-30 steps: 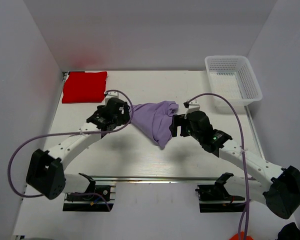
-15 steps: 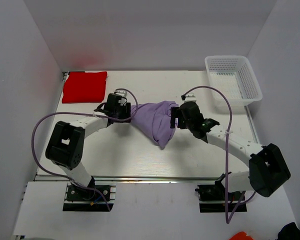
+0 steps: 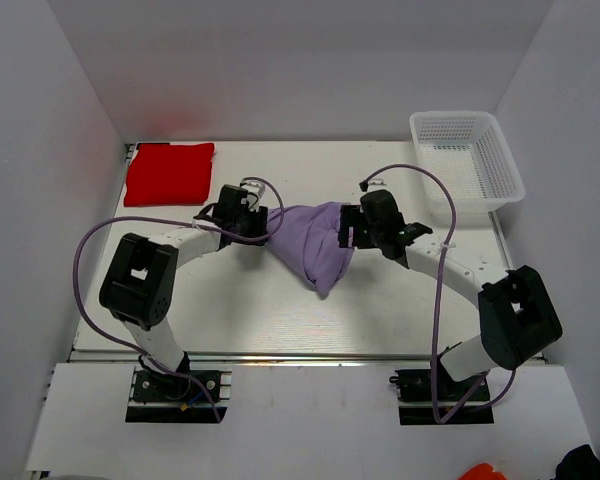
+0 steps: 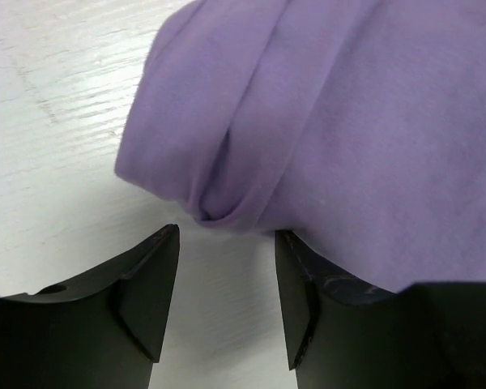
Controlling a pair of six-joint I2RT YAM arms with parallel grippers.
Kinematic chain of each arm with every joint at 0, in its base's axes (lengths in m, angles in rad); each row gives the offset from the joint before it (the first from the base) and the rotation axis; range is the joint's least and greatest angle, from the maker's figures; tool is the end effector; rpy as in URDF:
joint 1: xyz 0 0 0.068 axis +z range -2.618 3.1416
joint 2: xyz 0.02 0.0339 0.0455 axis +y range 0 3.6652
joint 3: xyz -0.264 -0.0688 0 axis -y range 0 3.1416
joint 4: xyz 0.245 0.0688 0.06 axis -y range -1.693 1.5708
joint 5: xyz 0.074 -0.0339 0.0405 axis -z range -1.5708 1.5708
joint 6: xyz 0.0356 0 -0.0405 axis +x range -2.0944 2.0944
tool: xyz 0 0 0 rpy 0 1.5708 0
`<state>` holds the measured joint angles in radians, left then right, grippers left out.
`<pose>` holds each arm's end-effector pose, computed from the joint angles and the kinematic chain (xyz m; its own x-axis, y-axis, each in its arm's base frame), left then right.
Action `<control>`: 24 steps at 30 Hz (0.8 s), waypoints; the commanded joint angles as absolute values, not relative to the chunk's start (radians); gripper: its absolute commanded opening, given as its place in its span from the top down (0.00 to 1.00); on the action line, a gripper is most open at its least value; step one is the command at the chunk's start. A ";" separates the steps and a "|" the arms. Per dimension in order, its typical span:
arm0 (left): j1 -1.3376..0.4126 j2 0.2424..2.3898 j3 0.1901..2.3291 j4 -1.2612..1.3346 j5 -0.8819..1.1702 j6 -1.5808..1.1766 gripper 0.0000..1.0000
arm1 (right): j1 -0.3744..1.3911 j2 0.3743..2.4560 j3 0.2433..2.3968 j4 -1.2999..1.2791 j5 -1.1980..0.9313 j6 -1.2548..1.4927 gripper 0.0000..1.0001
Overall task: Fold and stack the t-shirts
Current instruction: Flatten out the tshirt
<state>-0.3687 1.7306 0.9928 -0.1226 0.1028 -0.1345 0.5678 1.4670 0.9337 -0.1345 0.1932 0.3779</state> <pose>0.3298 -0.1314 0.1708 -0.7572 0.1496 -0.6358 0.3223 0.9322 -0.1645 0.2732 0.1661 0.2357 -0.6331 0.0257 -0.7737 -0.1798 0.9672 0.1792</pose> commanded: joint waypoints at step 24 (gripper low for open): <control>-0.348 1.908 1.114 0.057 0.347 -0.020 1.00 | 0.529 1.690 1.109 -0.074 0.069 0.299 0.27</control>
<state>-0.3489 1.8877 1.0702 0.0177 0.2581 -0.0463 0.5320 1.6676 1.0500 -0.1017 0.0696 0.3210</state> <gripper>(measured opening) 0.032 0.732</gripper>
